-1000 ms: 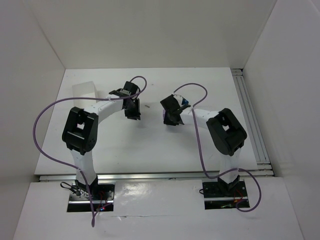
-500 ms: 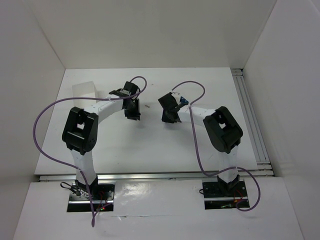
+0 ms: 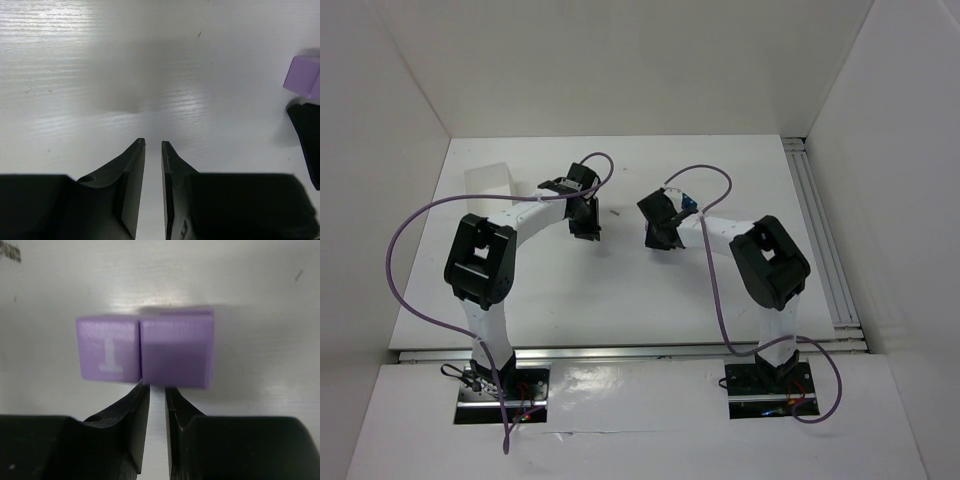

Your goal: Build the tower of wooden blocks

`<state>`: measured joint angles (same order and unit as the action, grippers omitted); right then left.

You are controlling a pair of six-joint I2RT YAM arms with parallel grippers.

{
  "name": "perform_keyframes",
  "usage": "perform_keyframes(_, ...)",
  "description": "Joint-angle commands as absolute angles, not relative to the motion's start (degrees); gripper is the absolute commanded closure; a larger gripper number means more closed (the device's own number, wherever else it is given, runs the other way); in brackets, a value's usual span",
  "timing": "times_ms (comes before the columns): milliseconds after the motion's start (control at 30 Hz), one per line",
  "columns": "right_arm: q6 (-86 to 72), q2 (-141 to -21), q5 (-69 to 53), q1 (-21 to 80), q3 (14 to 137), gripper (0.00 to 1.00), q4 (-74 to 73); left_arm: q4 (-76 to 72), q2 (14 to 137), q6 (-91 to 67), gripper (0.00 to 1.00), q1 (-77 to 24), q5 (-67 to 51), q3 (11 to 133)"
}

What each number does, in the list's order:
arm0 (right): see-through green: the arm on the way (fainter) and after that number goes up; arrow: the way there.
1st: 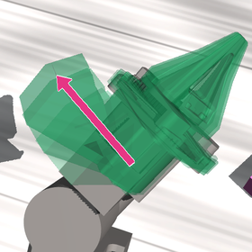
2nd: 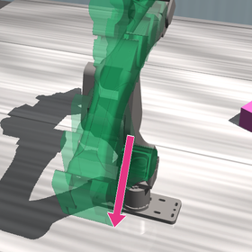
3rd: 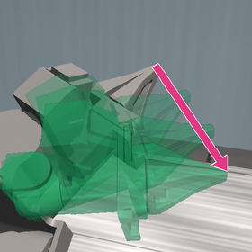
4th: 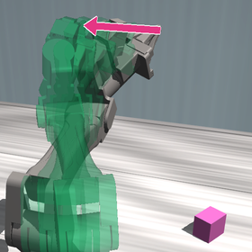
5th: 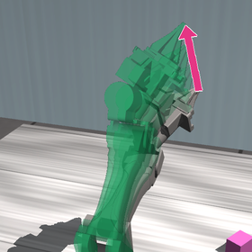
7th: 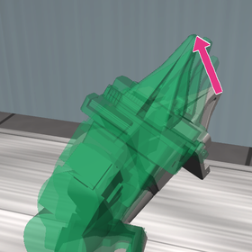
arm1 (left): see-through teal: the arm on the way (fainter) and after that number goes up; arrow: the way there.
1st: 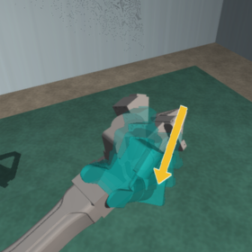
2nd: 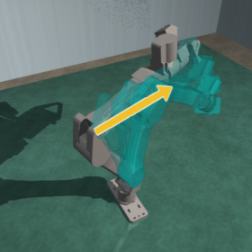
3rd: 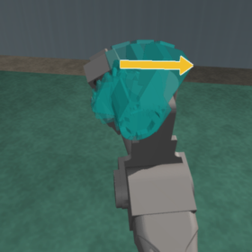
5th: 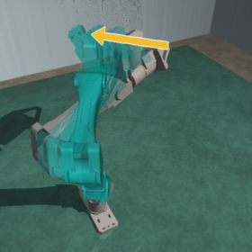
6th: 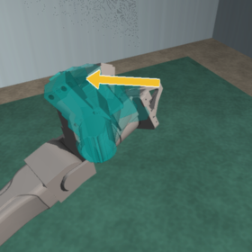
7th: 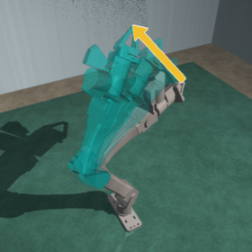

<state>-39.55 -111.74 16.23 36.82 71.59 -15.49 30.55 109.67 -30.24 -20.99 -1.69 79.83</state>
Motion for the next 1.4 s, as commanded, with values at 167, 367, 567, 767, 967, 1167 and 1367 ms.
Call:
perform_keyframes(167, -40.7, -97.8, 20.6, 38.8, 67.5, 0.74, -19.2, 30.6, 110.5, -30.6, 0.68, -22.4, -5.1, 84.9)
perform_keyframes(367, -35.5, -95.4, 23.2, 36.7, 74.8, 0.74, -23.8, 30.6, 114.1, -31.8, 0.69, -25.2, -7.0, 89.6)
perform_keyframes(567, -32.2, -100.5, 20.6, 33.7, 81.5, 0.74, -25.1, 30.6, 118.6, -32.9, 0.7, -25.8, -8.8, 95.7)
perform_keyframes(767, -32.2, -102.9, 17.3, 29.9, 83.3, 0.73, -25.9, 31.3, 122.8, -32.9, 0.71, -25.8, -10.1, 100.4)
perform_keyframes(967, -32.2, -100.1, 16.8, 26.3, 79.8, 0.73, -25.9, 31.3, 125.0, -32.9, 0.74, -26.4, -11.2, 102.0)
perform_keyframes(1167, -31.6, -98.3, 15.7, 22.6, 77.4, 0.73, -25.4, 31.3, 125.0, -32.9, 0.75, -27.5, -11.3, 102.0)
perform_keyframes(1367, -31.6, -98.3, 15.6, 22.0, 76.4, 0.73, -25.4, 31.3, 123.8, -32.9, 0.76, -28.6, -11.3, 101.4)
